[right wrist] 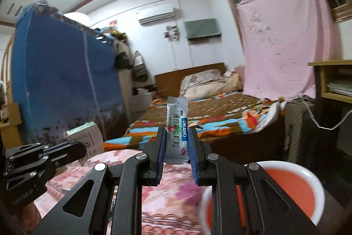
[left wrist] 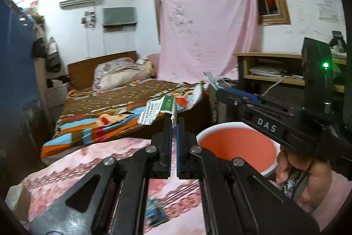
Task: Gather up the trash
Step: 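Drop the toothpaste tube into the orange basin by opening the right gripper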
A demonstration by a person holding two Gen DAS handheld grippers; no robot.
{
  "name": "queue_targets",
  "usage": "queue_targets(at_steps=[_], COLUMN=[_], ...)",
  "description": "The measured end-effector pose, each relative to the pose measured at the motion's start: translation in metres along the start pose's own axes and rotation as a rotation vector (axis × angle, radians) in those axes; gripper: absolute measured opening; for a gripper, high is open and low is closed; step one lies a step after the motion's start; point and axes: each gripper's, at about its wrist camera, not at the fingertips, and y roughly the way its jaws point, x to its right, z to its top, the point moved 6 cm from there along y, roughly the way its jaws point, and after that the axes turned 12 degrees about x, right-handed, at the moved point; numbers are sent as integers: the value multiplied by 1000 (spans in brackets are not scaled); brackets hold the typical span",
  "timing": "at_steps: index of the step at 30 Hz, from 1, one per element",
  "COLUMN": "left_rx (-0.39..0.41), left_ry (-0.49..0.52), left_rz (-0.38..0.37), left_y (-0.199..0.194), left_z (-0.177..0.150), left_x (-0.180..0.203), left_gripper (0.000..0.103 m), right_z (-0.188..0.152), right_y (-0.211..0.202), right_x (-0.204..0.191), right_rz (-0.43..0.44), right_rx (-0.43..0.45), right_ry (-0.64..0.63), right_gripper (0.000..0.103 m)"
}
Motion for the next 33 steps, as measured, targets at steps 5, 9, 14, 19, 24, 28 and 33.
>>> queue_targets(at_steps=[5, 9, 14, 19, 24, 28, 33], left_rx=[-56, -100, -176, -233, -278, -308, -305], left_ry=[-99, -163, -248, -278, -304, -322, -333], left_rz=[-115, -167, -220, -229, -232, -226, -194], left_y=[29, 48, 71, 82, 92, 97, 93], left_z=[4, 2, -7, -17, -24, -29, -31], left_x=[22, 36, 48, 60, 66, 67, 59], left_gripper=[0, 0, 0, 0, 0, 0, 8], right_z=[4, 3, -6, -14, -20, -25, -30], right_y=[-2, -3, -5, -5, -6, -4, -5], right_x=[36, 63, 85, 98, 104, 109, 106], right_rz=[-93, -163, -223, -256, -275, -283, -288], right_rx=[-5, -30, -82, -126, -152, -175, -197], right_ry=[18, 51, 87, 112, 123, 137, 138], right_gripper=[18, 18, 19, 20, 20, 20, 32])
